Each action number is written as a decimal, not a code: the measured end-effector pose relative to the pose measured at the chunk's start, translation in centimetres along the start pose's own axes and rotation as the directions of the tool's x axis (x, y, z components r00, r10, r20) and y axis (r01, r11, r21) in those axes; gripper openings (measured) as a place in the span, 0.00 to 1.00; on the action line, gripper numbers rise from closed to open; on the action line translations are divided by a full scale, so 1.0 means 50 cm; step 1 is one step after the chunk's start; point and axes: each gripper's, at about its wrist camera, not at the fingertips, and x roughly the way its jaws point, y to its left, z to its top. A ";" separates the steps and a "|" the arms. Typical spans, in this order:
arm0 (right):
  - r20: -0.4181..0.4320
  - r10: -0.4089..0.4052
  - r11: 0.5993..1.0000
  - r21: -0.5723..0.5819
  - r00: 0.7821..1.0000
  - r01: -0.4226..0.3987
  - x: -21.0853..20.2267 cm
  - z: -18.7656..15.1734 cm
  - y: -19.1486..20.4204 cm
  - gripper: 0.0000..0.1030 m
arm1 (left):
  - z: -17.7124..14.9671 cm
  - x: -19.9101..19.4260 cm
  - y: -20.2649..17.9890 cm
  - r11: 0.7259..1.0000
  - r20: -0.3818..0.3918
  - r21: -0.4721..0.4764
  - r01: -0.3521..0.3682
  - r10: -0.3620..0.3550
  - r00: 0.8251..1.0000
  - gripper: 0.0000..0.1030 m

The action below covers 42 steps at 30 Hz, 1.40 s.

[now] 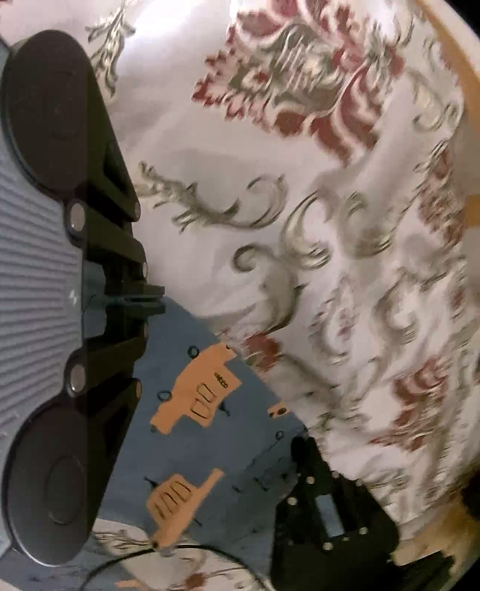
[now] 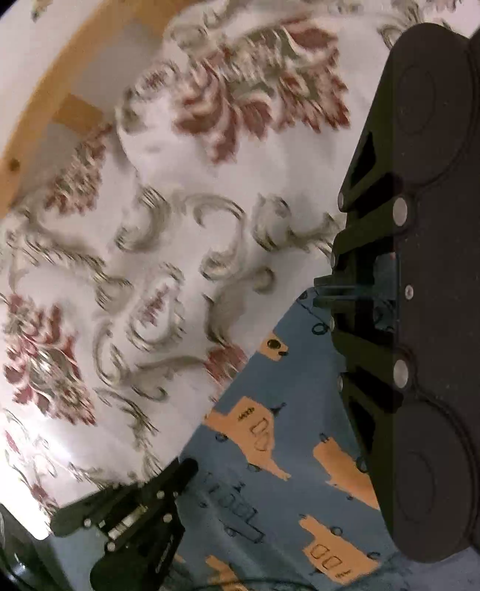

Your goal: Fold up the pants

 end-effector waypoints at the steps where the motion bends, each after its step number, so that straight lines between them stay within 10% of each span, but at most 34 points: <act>1: 0.015 -0.021 1.000 -0.003 1.000 0.021 -0.003 0.007 -0.002 0.01 | 0.003 -0.012 0.004 1.000 0.024 -0.003 -0.010 0.010 1.000 0.01; 7: -0.006 -0.089 0.996 0.016 0.996 0.089 0.050 0.040 -0.014 0.03 | 0.019 0.021 0.036 0.998 0.049 -0.050 -0.038 0.041 0.998 0.04; 10: -0.030 -0.075 0.997 0.022 0.997 0.076 0.069 0.043 -0.011 0.18 | 0.011 0.028 0.072 0.995 0.039 -0.095 0.029 -0.025 0.999 0.24; 11: -0.021 -0.055 0.998 0.023 0.998 0.055 0.059 0.046 -0.013 0.24 | 0.006 0.011 0.087 0.994 0.049 -0.095 0.048 -0.044 0.998 0.44; 14: 0.029 0.100 0.994 0.031 0.995 -0.100 0.022 0.065 -0.025 0.60 | -0.025 -0.058 0.145 0.995 0.105 -0.069 0.078 -0.071 0.992 0.75; 16: 0.051 0.196 0.981 0.002 0.979 -0.196 0.011 0.092 -0.023 0.75 | -0.046 -0.098 0.191 0.991 0.104 -0.073 0.113 -0.105 0.989 0.75; 24: 0.007 0.415 0.899 -0.160 0.910 -0.409 0.070 0.237 0.096 0.77 | -0.106 -0.129 0.254 0.966 -0.067 -0.084 0.244 -0.250 0.966 0.77; 29: -0.144 0.402 0.862 -0.272 0.904 -0.427 0.124 0.281 0.156 0.63 | -0.135 -0.121 0.212 0.983 -0.170 0.036 0.181 -0.172 0.970 0.50; 31: -0.189 0.376 0.857 -0.300 0.907 -0.418 0.137 0.284 0.161 0.50 | -0.142 -0.119 0.211 0.979 -0.195 0.031 0.204 -0.194 0.961 0.47; 39: -0.264 0.357 0.844 -0.319 0.896 -0.430 0.169 0.309 0.170 0.50 | -0.156 -0.128 0.239 0.973 -0.212 -0.020 0.228 -0.227 0.950 0.35; 42: -0.281 0.338 0.839 -0.342 0.898 -0.423 0.178 0.309 0.186 0.31 | -0.158 -0.130 0.244 0.975 -0.210 -0.028 0.218 -0.219 0.953 0.32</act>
